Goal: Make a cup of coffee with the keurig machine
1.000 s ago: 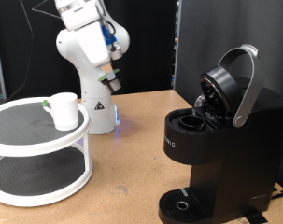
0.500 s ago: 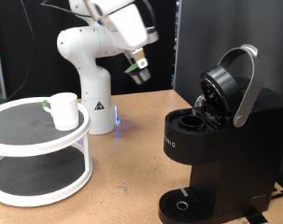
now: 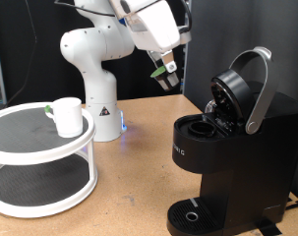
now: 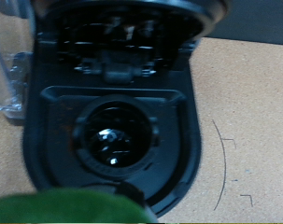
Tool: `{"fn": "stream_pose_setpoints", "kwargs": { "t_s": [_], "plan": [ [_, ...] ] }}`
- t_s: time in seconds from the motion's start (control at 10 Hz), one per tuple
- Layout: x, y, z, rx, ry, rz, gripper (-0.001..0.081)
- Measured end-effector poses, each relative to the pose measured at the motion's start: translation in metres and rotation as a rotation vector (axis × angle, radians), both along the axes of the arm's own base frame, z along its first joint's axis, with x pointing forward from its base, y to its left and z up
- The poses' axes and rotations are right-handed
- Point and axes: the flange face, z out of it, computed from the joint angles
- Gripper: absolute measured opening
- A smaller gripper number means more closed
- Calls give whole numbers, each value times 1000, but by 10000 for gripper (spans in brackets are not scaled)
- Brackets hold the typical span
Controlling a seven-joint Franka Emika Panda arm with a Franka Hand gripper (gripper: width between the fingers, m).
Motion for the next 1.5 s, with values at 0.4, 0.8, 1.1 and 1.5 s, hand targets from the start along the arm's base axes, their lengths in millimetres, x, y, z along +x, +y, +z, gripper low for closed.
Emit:
{"fn": "stream_pose_setpoints", "kwargs": {
  "t_s": [0.4,0.8,1.1,1.5],
  "plan": [
    [25,4,-1,5,46,-72,486],
    [24,13,-11,-18,70,-28,486],
    [31,33,-24,-41,75,-2,486],
    [36,52,-37,-85,63,21,486]
  ]
}}
